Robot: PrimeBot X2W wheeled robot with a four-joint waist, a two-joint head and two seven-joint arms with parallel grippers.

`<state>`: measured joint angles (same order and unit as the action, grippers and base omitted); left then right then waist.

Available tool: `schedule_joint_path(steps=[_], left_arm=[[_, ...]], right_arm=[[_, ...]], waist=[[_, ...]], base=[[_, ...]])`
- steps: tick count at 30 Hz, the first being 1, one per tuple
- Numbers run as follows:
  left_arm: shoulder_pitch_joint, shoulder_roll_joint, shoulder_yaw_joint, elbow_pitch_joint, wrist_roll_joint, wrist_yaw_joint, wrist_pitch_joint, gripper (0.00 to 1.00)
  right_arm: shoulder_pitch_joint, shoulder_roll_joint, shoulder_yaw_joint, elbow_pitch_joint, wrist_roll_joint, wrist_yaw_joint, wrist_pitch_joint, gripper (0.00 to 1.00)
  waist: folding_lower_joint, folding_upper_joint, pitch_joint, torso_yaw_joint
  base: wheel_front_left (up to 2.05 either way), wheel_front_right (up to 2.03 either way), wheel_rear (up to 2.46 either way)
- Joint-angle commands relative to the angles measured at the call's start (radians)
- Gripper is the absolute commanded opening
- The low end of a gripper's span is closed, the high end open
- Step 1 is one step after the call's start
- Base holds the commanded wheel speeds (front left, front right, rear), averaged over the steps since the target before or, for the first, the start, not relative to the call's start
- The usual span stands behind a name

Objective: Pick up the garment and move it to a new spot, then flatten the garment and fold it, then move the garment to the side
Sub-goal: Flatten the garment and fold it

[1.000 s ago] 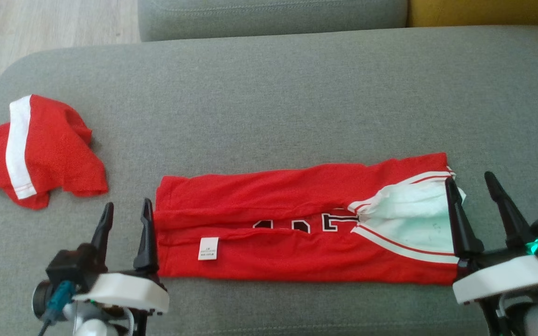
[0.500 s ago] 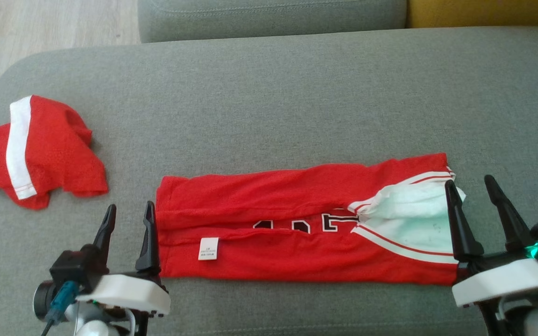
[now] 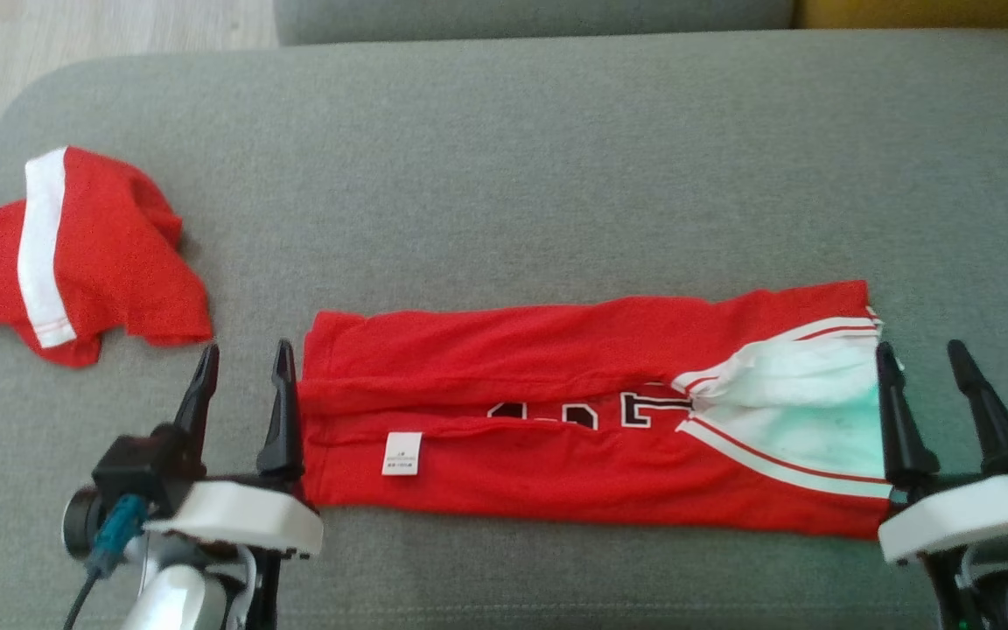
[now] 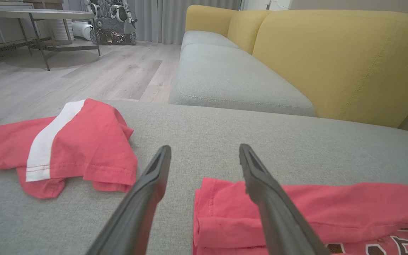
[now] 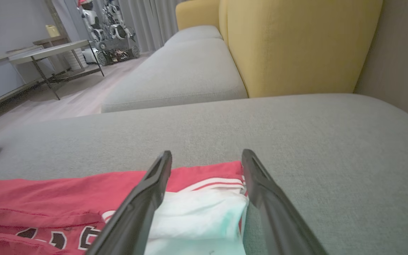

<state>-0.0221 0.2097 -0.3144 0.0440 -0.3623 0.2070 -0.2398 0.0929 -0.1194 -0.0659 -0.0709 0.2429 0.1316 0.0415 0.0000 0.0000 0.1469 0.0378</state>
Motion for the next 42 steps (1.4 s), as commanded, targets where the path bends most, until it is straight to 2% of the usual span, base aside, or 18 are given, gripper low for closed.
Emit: schedule_joint_path(steps=[1, 4, 12, 19, 20, 21, 22, 32, 42], left_arm=[[-0.057, 0.007, 0.029, -0.024, 0.007, -0.005, -0.012, 1.00], [-0.068, 0.004, 0.029, -0.020, 0.007, -0.007, -0.014, 1.00], [-0.115, -0.012, 0.031, -0.004, 0.014, -0.022, -0.019, 1.00], [-0.136, -0.029, 0.039, 0.008, 0.021, -0.031, -0.021, 1.00], [-0.137, -0.032, 0.041, 0.007, 0.022, -0.032, -0.021, 1.00], [-0.139, -0.035, 0.044, 0.006, 0.024, -0.034, -0.022, 1.00], [-0.139, -0.038, 0.047, 0.003, 0.026, -0.035, -0.022, 1.00], [-0.130, -0.067, 0.079, -0.011, 0.053, -0.054, -0.022, 1.00], [-0.110, -0.085, 0.112, -0.015, 0.072, -0.072, -0.022, 1.00]], right_arm=[[-0.061, -0.027, 0.007, 0.003, 0.015, -0.001, -0.004, 1.00], [-0.082, -0.032, -0.003, 0.059, 0.024, -0.001, -0.005, 1.00], [-0.172, -0.050, -0.019, 0.316, 0.021, -0.001, 0.042, 1.00], [-0.181, -0.027, -0.013, 0.395, 0.038, -0.001, 0.134, 1.00], [-0.176, -0.023, -0.011, 0.394, 0.044, -0.001, 0.147, 0.50], [-0.170, -0.019, -0.011, 0.395, 0.051, -0.001, 0.164, 0.36], [-0.164, -0.015, -0.008, 0.393, 0.059, -0.001, 0.180, 0.00], [-0.143, -0.024, -0.031, 0.328, 0.099, -0.001, 0.208, 0.00], [-0.163, -0.113, -0.130, 0.281, 0.115, -0.001, 0.213, 0.00]], waist=[[0.0000, 0.0000, 0.019, 0.012], [0.0000, 0.0000, 0.032, 0.019], [0.0000, 0.0000, 0.088, 0.048], [0.0000, 0.0000, 0.104, 0.055], [0.0000, 0.0000, 0.104, 0.055], [0.0000, 0.0000, 0.103, 0.056], [0.0000, 0.0000, 0.102, 0.056], [0.0000, 0.0000, 0.095, 0.058], [0.0000, 0.0000, 0.074, 0.015]], base=[[0.00, 0.00, 0.00], [0.00, 0.00, 0.00], [0.00, 0.00, 0.00], [0.00, 0.00, 0.00], [0.00, 0.00, 0.00], [0.00, 0.00, 0.00], [0.00, 0.00, 0.00], [0.00, 0.00, 0.00], [0.00, 0.00, 0.00]])
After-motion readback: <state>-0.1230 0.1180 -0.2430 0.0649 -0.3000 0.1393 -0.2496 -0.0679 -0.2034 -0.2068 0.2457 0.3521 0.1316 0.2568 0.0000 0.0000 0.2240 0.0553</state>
